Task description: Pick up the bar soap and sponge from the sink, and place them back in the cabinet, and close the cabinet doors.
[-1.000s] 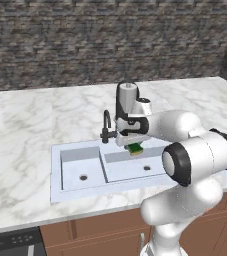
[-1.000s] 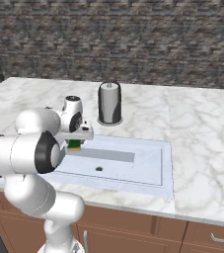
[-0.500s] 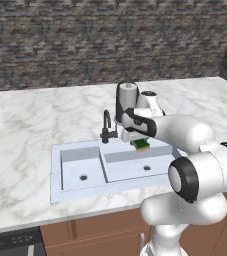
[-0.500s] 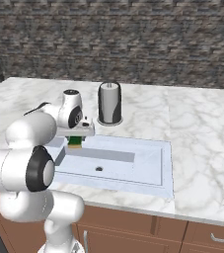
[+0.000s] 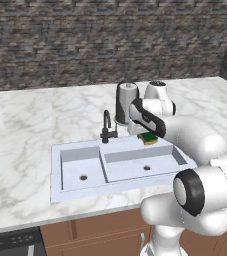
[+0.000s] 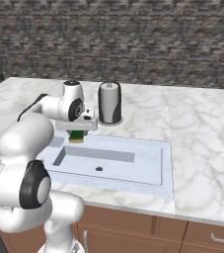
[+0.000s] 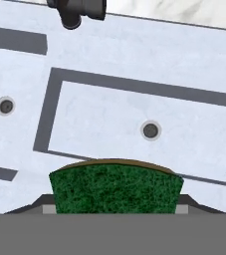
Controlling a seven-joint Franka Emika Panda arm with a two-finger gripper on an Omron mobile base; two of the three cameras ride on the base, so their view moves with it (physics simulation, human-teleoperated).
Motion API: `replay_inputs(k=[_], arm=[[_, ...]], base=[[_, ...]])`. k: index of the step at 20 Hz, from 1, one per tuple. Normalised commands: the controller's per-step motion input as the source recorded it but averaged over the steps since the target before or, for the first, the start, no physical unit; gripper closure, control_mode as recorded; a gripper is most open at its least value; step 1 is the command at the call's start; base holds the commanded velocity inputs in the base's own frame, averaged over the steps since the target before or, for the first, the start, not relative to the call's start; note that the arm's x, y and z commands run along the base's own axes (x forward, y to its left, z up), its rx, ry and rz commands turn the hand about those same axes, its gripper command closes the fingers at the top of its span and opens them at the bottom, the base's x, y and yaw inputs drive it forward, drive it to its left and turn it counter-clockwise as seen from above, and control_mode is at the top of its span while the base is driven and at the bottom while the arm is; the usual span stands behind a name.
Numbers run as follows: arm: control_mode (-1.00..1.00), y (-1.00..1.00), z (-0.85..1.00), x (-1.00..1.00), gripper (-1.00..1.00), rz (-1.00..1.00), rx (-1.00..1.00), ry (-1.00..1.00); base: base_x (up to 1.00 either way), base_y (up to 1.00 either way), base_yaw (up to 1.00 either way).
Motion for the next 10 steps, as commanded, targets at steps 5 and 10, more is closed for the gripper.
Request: replay_inputs(k=[5, 10], arm=[[-1.0, -0.27, 0.34, -0.31, 1.0, -0.01, 0.0, 0.0], [-1.0, -0.3, 0.3, -0.43, 1.0, 0.0, 0.0, 0.0]], base=[[0.0, 0.0, 0.0], [0.0, 0.0, 0.0]])
